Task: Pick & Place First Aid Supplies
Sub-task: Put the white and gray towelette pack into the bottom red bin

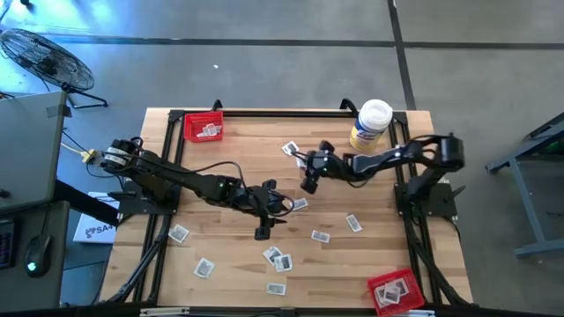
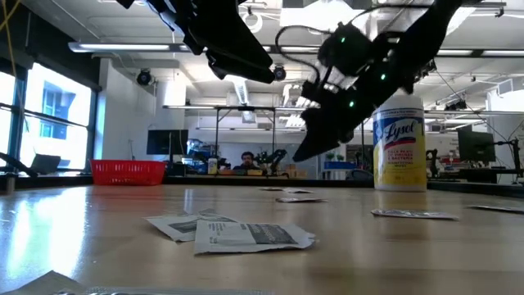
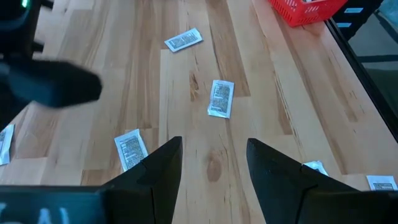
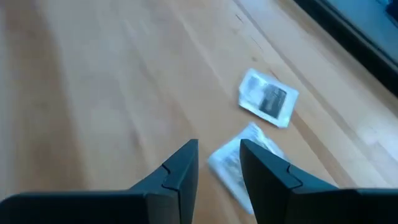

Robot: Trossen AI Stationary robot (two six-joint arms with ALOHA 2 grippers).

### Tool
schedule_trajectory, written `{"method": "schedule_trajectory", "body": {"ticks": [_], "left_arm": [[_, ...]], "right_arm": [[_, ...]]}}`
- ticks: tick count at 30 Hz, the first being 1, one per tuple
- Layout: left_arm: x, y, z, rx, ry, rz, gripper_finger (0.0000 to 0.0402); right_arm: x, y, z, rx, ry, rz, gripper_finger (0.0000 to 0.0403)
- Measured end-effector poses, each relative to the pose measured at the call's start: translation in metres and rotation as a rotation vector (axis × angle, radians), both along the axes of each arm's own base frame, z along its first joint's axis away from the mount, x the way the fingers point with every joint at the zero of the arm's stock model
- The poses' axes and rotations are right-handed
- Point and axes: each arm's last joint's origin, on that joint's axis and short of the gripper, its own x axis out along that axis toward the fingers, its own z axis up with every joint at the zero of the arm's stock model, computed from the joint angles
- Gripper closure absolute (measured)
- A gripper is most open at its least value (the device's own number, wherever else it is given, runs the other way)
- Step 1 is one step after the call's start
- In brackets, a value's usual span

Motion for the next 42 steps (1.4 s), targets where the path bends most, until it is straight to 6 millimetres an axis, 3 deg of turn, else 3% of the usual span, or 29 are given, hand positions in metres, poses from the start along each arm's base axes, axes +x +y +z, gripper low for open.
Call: {"method": "schedule_trajectory", "body": {"ticks": [7,16,22,33,38,42], "left_arm": [[0.000,0.000,0.000,0.000,0.000,0.000,0.0223],[0.000,0.000,0.000,0.000,0.000,0.000,0.0223],[0.000,0.000,0.000,0.000,0.000,0.000,0.0223],[0.000,0.000,0.000,0.000,0.000,0.000,0.0223],[0.000,0.000,0.000,0.000,0.000,0.000,0.0223],[0.000,0.000,0.000,0.000,0.000,0.000,0.0223]], "right_arm": [[0.009,-0.025,-0.029,0.009,0.096,-0.086,0.0290],[0.013,-0.021,-0.033,0.063,0.195,-0.059,0.0290],[0.005,0.011,-0.024,0.209,0.307,0.198,0.0290],[-0.024,0.105,-0.015,0.299,0.579,0.601,0.0290],[-0.041,0.134,-0.003,0.329,0.615,0.636,0.0290],[-0.045,0.141,0.017,0.277,0.529,0.607,0.0290]]}}
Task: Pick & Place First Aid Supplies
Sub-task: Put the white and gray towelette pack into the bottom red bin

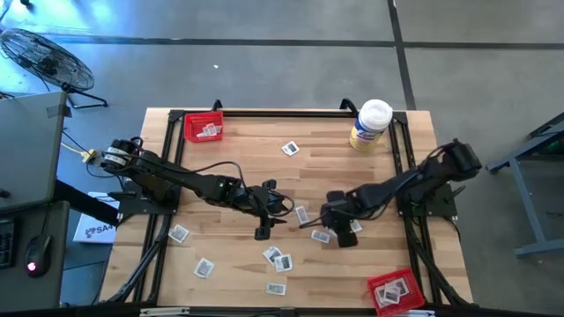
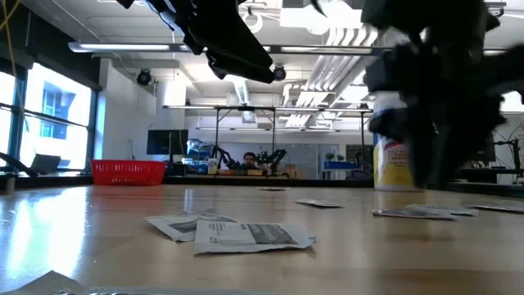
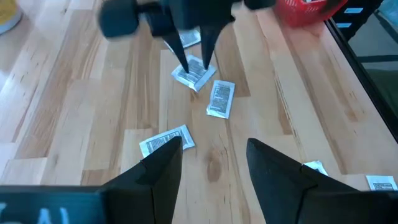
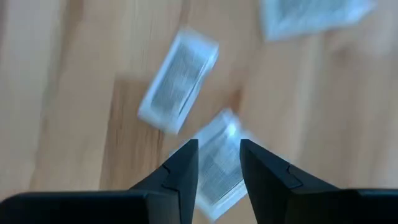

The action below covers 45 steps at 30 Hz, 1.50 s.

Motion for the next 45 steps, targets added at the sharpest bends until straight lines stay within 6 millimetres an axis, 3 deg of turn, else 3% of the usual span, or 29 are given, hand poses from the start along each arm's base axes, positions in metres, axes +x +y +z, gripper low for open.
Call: {"method": "schedule_trajectory", "body": {"ticks": [6,14,19,29,38,45], "left_arm": [[0.000,0.000,0.000,0.000,0.000,0.000,0.0223],[0.000,0.000,0.000,0.000,0.000,0.000,0.0223],[0.000,0.000,0.000,0.000,0.000,0.000,0.0223],[0.000,0.000,0.000,0.000,0.000,0.000,0.0223],[0.000,0.000,0.000,0.000,0.000,0.000,0.0223],[0.000,0.000,0.000,0.000,0.000,0.000,0.0223]], "right_arm": [[-0.001,-0.009,0.011,-0.125,-0.068,0.012,0.0290],[0.006,-0.022,-0.011,-0.126,0.026,0.014,0.0290],[0.007,-0.020,-0.022,-0.108,0.082,0.045,0.0290],[0.006,-0.020,-0.021,-0.092,0.090,0.046,0.0290],[-0.001,-0.006,-0.012,-0.076,0.067,0.080,0.0290],[0.000,-0.004,-0.019,-0.127,0.082,0.078,0.0290]]}}
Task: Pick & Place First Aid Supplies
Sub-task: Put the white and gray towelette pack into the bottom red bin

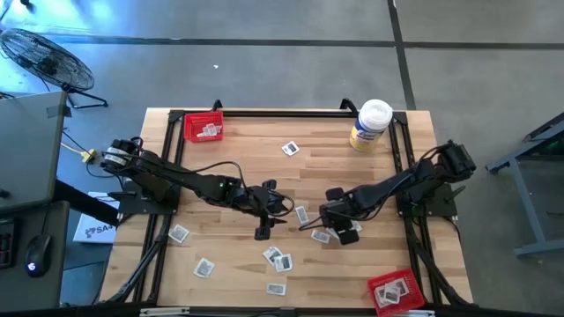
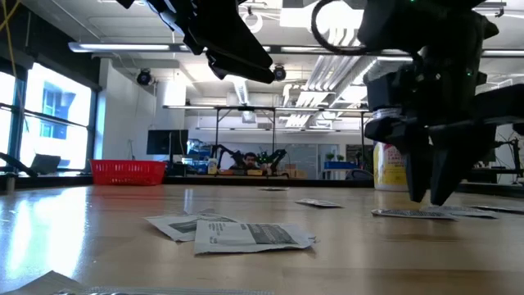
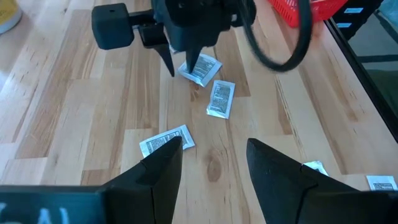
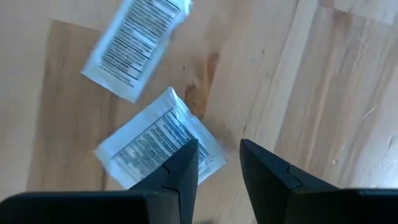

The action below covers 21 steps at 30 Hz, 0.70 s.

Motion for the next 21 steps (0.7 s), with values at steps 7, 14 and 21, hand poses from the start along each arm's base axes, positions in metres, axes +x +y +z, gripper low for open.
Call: {"method": "schedule_trajectory", "body": {"ticks": [7,14,21], "left_arm": [[0.000,0.000,0.000,0.000,0.000,0.000,0.0223],[0.000,0.000,0.000,0.000,0.000,0.000,0.0223],[0.000,0.000,0.000,0.000,0.000,0.000,0.0223]], "right_arm": [[0.003,-0.001,-0.011,-0.008,0.044,0.017,0.0299],[0.002,-0.001,-0.017,-0.019,0.085,0.013,0.0369],[0.001,-0.002,-0.017,-0.039,0.084,-0.025,0.0396]]}}
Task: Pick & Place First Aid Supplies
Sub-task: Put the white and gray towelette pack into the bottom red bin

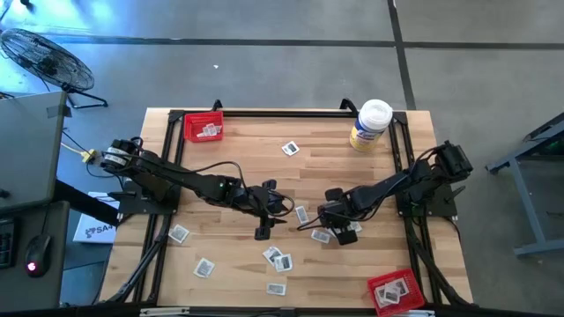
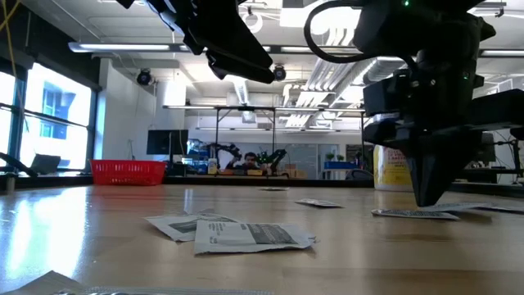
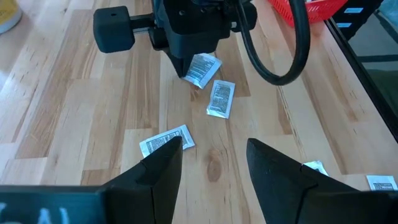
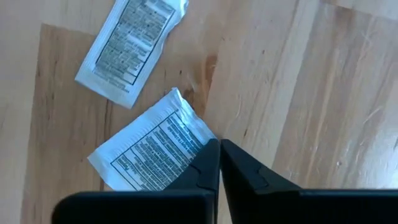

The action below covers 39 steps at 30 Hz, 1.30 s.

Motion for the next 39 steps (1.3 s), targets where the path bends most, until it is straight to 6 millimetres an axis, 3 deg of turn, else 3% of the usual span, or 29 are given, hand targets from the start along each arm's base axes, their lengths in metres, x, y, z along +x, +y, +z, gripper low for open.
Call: {"method": "schedule_trajectory", "body": {"ticks": [10,17,24,33,39], "left_arm": [[0.000,0.000,0.000,0.000,0.000,0.000,0.0223],[0.000,0.000,0.000,0.000,0.000,0.000,0.0223],[0.000,0.000,0.000,0.000,0.000,-0.001,0.0223],[0.000,0.000,0.000,0.000,0.000,-0.001,0.0223],[0.000,0.000,0.000,0.000,0.000,0.000,0.0223]], "right_arm": [[-0.013,0.005,0.043,0.063,-0.140,-0.036,0.0401],[-0.025,0.008,0.060,0.090,-0.160,-0.064,0.0402],[-0.037,0.019,0.077,0.225,-0.166,-0.080,0.0402],[-0.080,0.067,0.106,0.563,-0.040,-0.140,0.0403],[-0.118,0.108,0.105,0.576,0.062,-0.215,0.0403]]}}
